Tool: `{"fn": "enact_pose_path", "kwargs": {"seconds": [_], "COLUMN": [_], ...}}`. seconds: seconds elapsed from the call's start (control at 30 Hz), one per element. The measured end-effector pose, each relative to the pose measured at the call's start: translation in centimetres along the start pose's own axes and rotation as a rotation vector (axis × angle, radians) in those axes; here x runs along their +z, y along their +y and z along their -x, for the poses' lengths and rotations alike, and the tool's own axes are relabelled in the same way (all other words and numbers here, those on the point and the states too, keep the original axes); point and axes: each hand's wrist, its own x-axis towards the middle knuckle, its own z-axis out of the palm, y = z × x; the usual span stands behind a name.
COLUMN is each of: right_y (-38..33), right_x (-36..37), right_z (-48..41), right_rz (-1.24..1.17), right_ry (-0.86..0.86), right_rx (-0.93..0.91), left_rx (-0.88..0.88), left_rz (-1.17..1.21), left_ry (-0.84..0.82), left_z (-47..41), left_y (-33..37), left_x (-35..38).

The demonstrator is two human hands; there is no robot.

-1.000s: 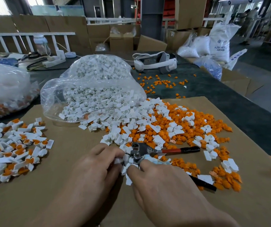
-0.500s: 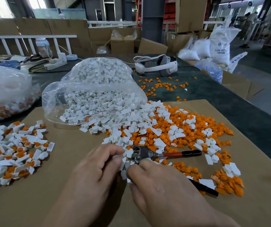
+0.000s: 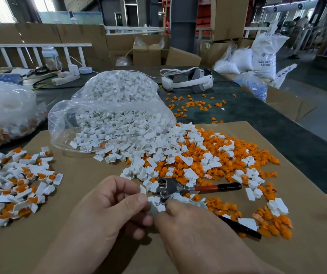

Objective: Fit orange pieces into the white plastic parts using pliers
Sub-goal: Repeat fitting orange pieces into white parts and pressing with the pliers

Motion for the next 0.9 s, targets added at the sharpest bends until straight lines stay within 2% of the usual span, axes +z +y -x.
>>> {"fn": "enact_pose_path", "kwargs": {"seconds": [0.1,0.2,0.33,0.43,0.53,0.63,0.7,0.8,0.83,0.9], "right_y": [0.0,0.5,1.3,1.5,1.7,1.5,1.5,1.1,0.9,0.6], "right_x": [-1.1,-2.1,-2.4,-2.1,-2.0,-2.0,-2.2,-2.3,-2.3,-2.0], "right_z": [0.1,0.5,0.5,0.4,0.4,0.6,0.7,0.8,0.8,0.8], "right_rz": [-0.195,-0.473,-1.203,-1.418,-1.427,-1.180,-1.020,-0.917,-0.888,-0.847], "right_ry": [0.046,0.176,0.144,0.182,0.162,0.148,0.158,0.158,0.158,0.161], "right_rx": [0.037,0.157,0.406,0.426,0.413,0.401,0.384,0.349,0.336,0.309], "left_rx": [0.008,-0.043,-0.133,-0.155,-0.165,-0.126,-0.042,0.277,0.373,0.456], "left_rz": [0.068,0.245,0.398,0.481,0.439,0.286,-0.006,-0.733,-0.836,-0.876], "left_ry": [0.017,0.047,0.052,0.083,0.097,0.096,0.156,0.182,0.157,0.126], "left_z": [-0.1,0.0,-0.4,-1.2,-1.5,-1.0,-0.5,0.2,0.4,0.6], "left_y": [0.0,0.4,0.4,0.2,-0.2,-0.4,-0.6,-0.6,-0.5,-0.2], "left_x": [0.2,0.5,-0.1,-0.9,-1.4,-1.2,-1.0,-1.0,-0.7,-0.3]}}
